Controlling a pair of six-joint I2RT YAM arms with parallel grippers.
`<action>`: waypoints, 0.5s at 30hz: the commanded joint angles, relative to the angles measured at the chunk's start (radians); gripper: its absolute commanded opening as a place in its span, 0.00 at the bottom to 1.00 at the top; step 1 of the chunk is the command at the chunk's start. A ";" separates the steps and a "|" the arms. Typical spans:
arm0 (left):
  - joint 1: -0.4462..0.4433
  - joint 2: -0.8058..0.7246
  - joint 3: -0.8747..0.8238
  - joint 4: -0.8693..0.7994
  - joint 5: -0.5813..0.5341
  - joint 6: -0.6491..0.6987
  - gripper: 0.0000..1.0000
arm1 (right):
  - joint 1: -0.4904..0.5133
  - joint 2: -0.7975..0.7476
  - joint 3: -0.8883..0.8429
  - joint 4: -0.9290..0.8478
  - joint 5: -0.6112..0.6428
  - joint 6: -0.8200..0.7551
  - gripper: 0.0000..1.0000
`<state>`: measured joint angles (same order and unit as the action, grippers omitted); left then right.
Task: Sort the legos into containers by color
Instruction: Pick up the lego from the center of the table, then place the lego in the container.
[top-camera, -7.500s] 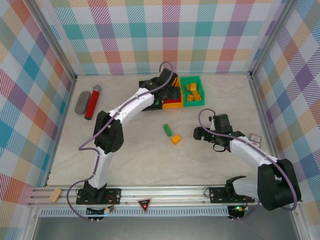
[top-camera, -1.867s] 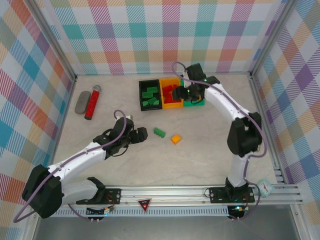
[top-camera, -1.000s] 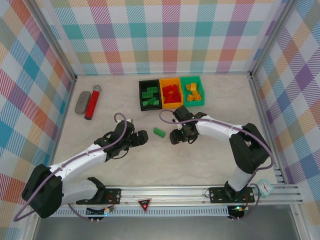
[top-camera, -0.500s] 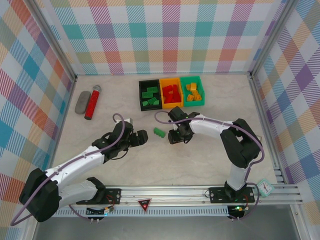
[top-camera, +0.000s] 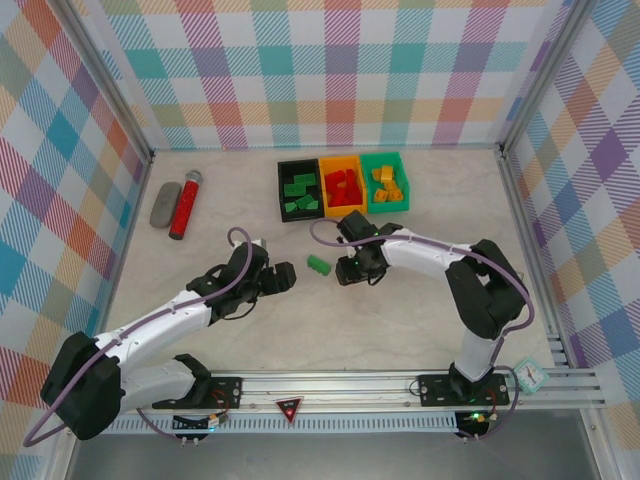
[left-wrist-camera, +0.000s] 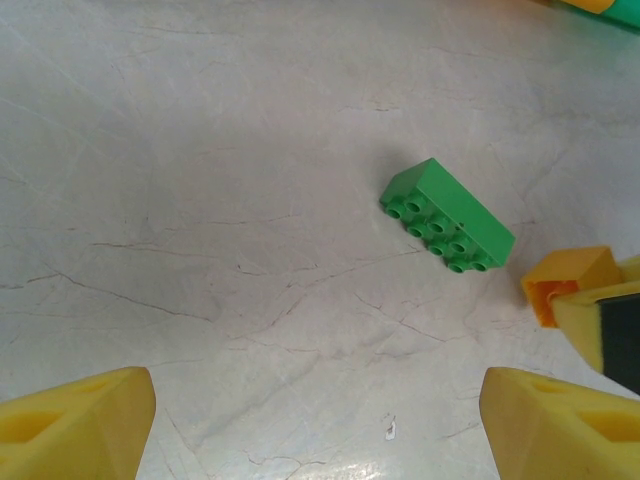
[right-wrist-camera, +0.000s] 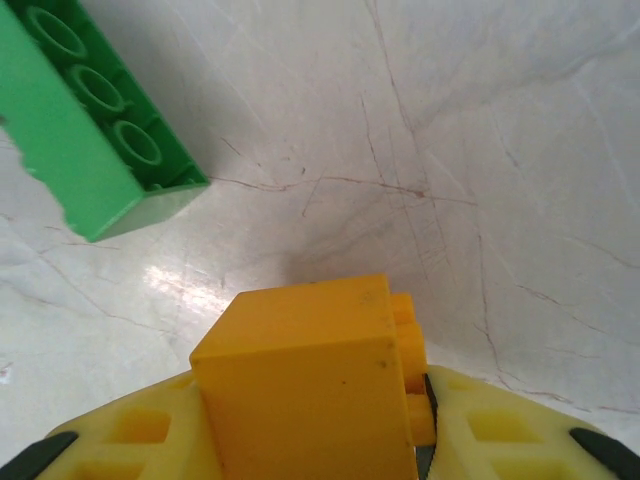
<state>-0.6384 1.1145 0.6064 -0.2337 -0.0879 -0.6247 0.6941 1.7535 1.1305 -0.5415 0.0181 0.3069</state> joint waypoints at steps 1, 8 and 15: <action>-0.014 -0.016 -0.006 -0.003 0.005 -0.022 0.85 | -0.020 -0.071 0.044 -0.017 -0.008 0.015 0.36; -0.017 -0.009 -0.008 0.005 0.009 -0.026 0.85 | -0.121 -0.173 0.062 -0.008 -0.049 0.031 0.36; -0.026 0.017 -0.002 0.020 0.020 -0.032 0.85 | -0.243 -0.205 0.150 -0.008 -0.061 0.018 0.36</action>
<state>-0.6495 1.1221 0.6064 -0.2325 -0.0845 -0.6403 0.4808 1.5734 1.2358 -0.5457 -0.0200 0.3225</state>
